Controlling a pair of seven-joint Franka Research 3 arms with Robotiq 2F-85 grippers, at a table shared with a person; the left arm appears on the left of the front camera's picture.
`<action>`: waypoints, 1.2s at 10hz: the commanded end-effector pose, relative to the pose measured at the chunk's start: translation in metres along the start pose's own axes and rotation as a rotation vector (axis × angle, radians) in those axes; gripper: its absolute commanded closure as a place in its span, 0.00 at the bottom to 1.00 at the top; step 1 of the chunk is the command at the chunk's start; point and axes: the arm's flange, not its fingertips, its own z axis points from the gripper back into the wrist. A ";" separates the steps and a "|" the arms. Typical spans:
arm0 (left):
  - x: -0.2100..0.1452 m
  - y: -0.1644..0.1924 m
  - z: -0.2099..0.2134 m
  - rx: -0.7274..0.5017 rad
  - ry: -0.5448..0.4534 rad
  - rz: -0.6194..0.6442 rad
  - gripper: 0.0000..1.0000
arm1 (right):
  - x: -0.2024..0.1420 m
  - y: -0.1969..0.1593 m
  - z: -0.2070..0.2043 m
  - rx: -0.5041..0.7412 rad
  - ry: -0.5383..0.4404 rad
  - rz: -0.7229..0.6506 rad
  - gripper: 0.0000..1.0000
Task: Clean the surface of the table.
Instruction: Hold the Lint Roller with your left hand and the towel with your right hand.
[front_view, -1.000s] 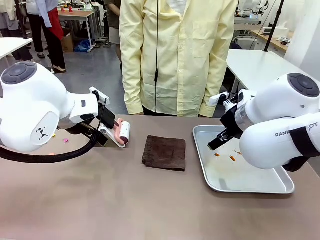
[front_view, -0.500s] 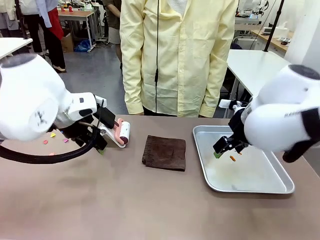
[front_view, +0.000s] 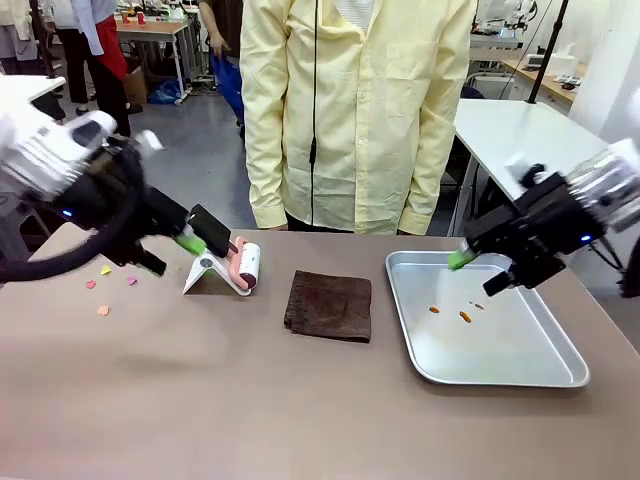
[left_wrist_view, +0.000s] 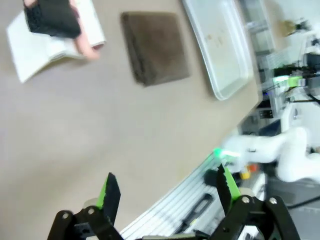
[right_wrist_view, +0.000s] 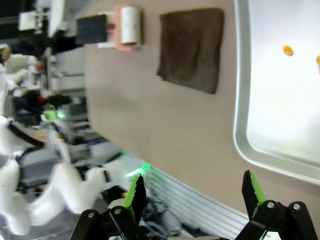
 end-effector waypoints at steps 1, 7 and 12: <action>-0.010 0.044 0.033 -0.144 -0.094 0.084 0.00 | -0.026 -0.055 0.014 0.158 -0.059 -0.102 0.00; -0.073 0.143 0.123 -0.259 -0.495 0.373 0.00 | -0.088 -0.203 0.073 0.511 -0.338 -0.394 0.00; -0.130 0.197 0.114 -0.233 -0.653 0.660 0.00 | -0.117 -0.249 0.094 0.546 -0.462 -0.477 0.00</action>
